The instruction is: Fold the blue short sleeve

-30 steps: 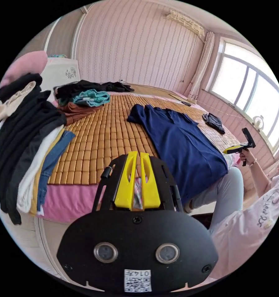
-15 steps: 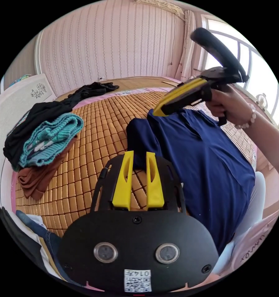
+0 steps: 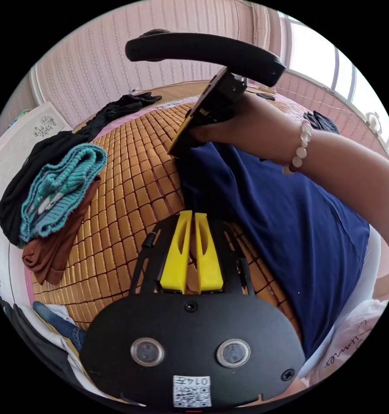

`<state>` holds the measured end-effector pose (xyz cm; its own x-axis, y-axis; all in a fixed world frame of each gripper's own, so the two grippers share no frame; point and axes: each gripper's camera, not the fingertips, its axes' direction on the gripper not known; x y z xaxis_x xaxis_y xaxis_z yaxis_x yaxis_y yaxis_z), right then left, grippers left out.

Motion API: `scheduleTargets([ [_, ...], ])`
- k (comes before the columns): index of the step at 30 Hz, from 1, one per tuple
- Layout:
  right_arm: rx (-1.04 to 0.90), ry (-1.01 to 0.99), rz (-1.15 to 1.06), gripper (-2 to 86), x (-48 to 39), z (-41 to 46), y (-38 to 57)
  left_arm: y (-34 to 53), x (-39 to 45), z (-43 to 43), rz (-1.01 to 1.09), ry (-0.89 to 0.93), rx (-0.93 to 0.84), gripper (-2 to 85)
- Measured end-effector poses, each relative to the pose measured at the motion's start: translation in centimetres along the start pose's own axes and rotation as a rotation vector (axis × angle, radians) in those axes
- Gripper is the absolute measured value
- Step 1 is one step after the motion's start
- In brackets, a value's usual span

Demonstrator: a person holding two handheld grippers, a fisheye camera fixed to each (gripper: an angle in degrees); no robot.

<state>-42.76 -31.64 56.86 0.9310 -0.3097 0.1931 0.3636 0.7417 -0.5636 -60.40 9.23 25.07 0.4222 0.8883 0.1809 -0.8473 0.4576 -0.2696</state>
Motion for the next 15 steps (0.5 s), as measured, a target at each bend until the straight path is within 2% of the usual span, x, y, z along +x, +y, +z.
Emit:
scheduleTargets([
  [5, 0.135, -0.116, -0.052, -0.5, -1.5, -1.4, -1.1, 2.0, -2.5, -0.9, -0.019, 0.128, 0.077, -1.0],
  [11, 0.164, -0.201, -0.118, 0.6, -3.4, -0.2, -2.4, 3.5, -3.7, -0.8, 0.042, 0.137, 0.056, -1.0],
  [15, 0.24, -0.218, -0.122, 4.9, -3.5, -0.6, -2.1, 3.9, -4.1, -0.6, 0.068, 0.144, 0.049, -1.0],
])
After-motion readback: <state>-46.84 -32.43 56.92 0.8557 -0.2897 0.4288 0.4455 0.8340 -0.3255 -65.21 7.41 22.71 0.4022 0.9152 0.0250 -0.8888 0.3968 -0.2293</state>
